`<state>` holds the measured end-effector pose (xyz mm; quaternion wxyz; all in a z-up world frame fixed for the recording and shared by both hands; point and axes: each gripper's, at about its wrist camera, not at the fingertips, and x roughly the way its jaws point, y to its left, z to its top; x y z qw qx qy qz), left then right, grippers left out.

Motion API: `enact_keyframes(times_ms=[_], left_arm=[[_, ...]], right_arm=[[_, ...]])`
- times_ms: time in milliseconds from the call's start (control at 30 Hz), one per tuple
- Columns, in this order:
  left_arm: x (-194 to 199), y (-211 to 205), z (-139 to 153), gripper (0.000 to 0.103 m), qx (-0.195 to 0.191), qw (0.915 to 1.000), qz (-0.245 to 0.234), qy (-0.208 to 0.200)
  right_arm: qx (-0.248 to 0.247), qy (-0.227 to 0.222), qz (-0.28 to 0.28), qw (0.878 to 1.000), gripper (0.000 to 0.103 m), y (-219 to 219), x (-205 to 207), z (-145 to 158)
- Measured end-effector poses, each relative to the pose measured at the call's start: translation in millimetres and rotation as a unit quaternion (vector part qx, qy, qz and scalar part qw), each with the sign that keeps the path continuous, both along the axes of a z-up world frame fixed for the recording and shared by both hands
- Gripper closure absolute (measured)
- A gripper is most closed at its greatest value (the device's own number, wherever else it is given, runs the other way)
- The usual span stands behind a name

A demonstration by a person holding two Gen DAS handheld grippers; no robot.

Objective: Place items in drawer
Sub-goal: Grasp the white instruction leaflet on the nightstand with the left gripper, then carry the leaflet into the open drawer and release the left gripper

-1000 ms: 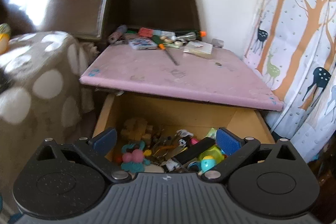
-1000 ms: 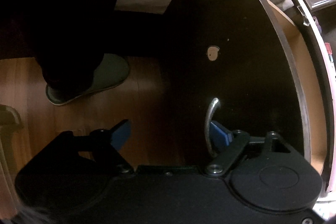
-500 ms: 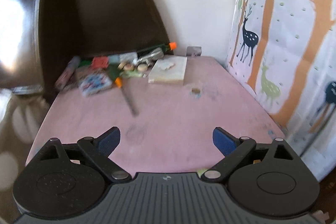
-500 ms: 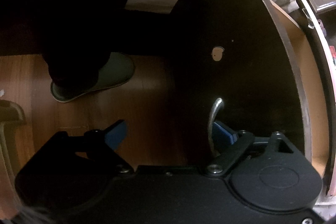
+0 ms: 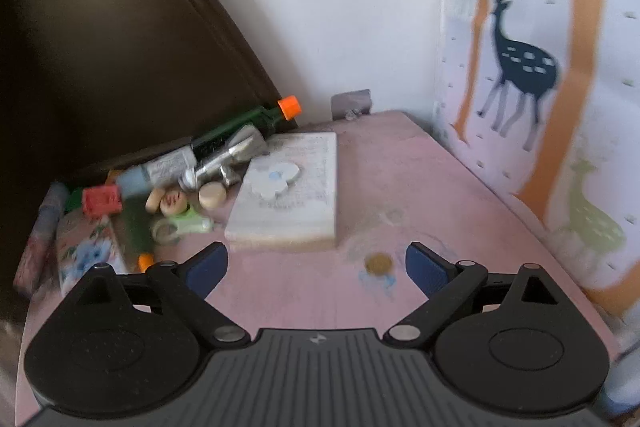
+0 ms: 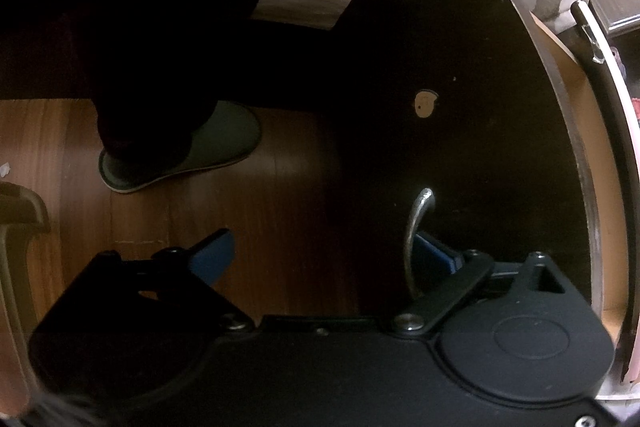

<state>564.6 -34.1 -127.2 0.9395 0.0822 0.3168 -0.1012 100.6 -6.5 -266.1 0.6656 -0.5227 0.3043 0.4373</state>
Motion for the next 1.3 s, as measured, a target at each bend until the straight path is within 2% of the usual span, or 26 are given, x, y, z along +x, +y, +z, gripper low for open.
enact_keyframes(times_ms=[267,667,767,1133,1300], left_arm=[[59,-2,-14,0.007,-0.008,0.9996,-0.005,0.028],[108,1,-37,0.008,-0.014,0.9973,0.009,0.072],[105,0,-35,0.016,-0.013,0.9966,0.007,0.081],[48,-7,-18,0.018,-0.09,0.9907,-0.006,0.102],[21,-12,-5,0.018,-0.094,0.9908,-0.006,0.097]], right_arm=[[0.002,0.0,0.0,1.0,0.002,0,-1,0],[0.008,-0.006,0.009,1.0,0.0,-3,-5,-1],[0.008,-0.005,0.009,1.0,0.0,-4,-5,0],[0.007,-0.006,0.007,1.0,0.0,-4,-5,2],[0.005,-0.007,0.01,1.0,0.0,-4,-4,-1]])
